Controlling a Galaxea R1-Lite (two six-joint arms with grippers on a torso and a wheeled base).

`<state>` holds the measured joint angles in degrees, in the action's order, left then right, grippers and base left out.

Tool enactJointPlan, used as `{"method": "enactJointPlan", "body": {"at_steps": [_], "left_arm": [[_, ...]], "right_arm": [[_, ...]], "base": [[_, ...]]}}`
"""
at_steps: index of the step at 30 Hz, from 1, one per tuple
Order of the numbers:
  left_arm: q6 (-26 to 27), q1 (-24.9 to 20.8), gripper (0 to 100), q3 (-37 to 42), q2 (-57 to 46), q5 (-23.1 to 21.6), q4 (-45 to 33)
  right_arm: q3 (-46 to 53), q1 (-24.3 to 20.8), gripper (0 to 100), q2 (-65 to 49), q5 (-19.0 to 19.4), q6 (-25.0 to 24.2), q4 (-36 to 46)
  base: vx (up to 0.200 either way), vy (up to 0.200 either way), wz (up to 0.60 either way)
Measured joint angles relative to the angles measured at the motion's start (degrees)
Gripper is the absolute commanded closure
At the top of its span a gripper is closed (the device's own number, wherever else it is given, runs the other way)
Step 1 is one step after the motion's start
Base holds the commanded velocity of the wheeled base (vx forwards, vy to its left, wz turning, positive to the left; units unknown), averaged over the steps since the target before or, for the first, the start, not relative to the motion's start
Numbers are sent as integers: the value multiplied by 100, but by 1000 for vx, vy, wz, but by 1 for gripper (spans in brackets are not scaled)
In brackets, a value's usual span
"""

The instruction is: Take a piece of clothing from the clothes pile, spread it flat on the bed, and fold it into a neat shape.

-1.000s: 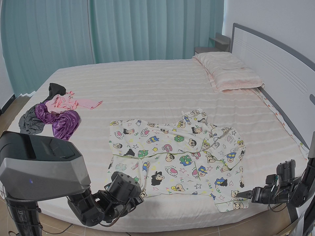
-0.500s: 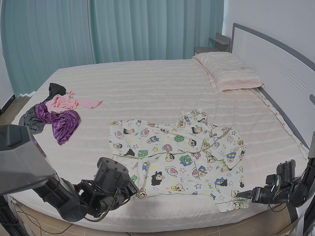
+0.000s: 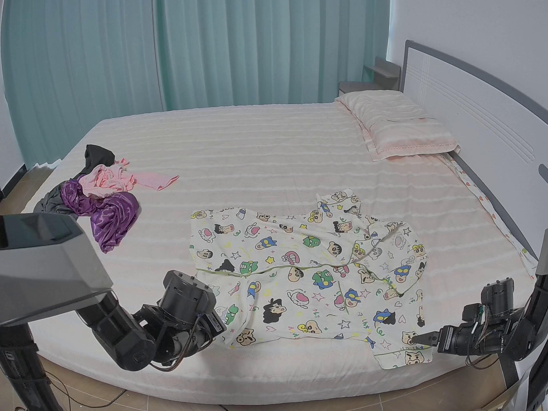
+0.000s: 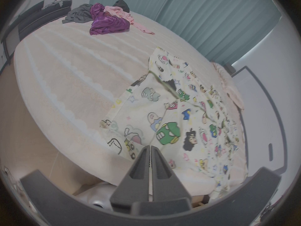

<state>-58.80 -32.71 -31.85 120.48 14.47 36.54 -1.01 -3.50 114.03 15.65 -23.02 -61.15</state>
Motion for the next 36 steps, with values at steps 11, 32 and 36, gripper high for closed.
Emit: {"method": "enactJointPlan", "body": {"at_steps": [11,32,36], "left_arm": [[288,-238,100,-260,675,283,-35],[-95,-985,100,-144,430,305,-118],[-123,-968,100,-113,13,304,-156]], "right_arm": [[0,0,0,0,2,0,2],[0,0,0,-2,-2,0,2],[0,0,0,-2,-2,0,0]], "base": [[0,0,0],[0,0,0],[0,0,0]]}}
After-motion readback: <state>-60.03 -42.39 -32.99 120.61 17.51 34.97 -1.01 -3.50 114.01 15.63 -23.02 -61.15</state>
